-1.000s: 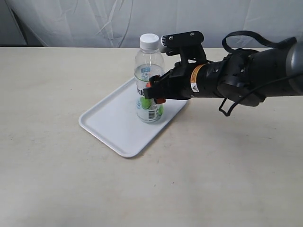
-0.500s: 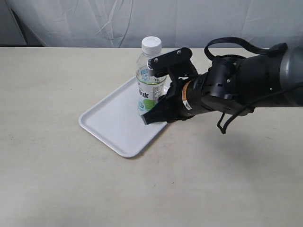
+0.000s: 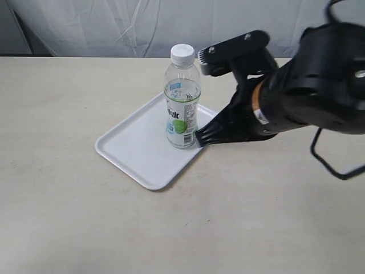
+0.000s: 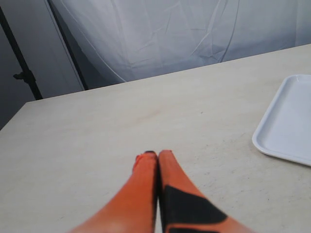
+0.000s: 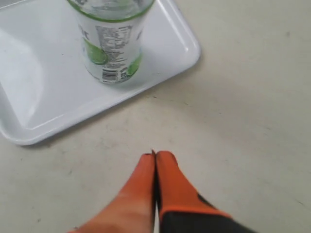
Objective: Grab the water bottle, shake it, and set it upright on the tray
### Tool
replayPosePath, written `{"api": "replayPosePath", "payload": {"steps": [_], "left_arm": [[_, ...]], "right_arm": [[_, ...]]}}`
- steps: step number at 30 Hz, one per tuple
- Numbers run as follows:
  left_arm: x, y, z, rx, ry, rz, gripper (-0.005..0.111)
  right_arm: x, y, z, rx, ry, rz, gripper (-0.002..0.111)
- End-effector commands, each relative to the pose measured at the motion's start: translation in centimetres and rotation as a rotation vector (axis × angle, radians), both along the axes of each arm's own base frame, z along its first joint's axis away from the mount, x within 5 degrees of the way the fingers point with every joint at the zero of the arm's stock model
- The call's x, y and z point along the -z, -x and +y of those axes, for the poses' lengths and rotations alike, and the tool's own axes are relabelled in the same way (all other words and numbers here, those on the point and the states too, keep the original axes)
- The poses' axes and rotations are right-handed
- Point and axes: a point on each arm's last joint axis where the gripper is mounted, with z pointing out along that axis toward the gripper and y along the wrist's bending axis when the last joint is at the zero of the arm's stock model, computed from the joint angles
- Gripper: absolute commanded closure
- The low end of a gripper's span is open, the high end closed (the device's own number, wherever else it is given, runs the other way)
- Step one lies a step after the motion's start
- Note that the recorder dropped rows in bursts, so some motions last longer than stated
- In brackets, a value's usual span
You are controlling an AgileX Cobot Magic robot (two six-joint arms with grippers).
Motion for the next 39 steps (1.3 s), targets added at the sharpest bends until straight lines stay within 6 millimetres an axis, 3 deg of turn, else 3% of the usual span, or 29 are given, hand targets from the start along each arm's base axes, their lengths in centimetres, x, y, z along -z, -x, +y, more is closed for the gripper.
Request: {"api": "replayPosePath", "payload": {"steps": [1,6,12,22,24,27,29,33,39], "left_arm": [[0.0,0.0,0.0,0.001,0.008,-0.009,0.106],[0.0,0.0,0.0,0.001,0.008,-0.009,0.106],[0.0,0.0,0.0,0.001,0.008,-0.009,0.106],[0.0,0.0,0.0,0.001,0.008,-0.009,0.106],[0.0,0.0,0.0,0.001,0.008,-0.009,0.106],[0.0,0.0,0.0,0.001,0.008,-0.009,0.106],[0.0,0.0,0.0,0.001,0.008,-0.009,0.106],[0.0,0.0,0.0,0.001,0.008,-0.009,0.106],[0.0,0.0,0.0,0.001,0.008,-0.009,0.106]], "right_arm": [[-4.5,2.8,-3.2,0.049,-0.029,-0.04,0.108],[-8.3,6.3,-7.0,0.067,-0.123,-0.054,0.108],[-9.8,9.3,-11.6,0.146,-0.154,0.043,0.108],[-11.4,11.0,-14.5,0.137,-0.284,-0.004,0.108],[-11.4,10.5,-15.0,0.122,-0.383,-0.128,0.108],[-9.3,9.8,-15.3,0.096,-0.598,-0.32,0.108],[-5.6,10.3,-16.6,0.153,-0.716,-0.393,0.108],[-0.7,11.7,-19.4,0.317,-0.735,-0.521,0.108],[2.3,12.7,-21.0,0.494,-0.776,-0.709,0.108]]}}
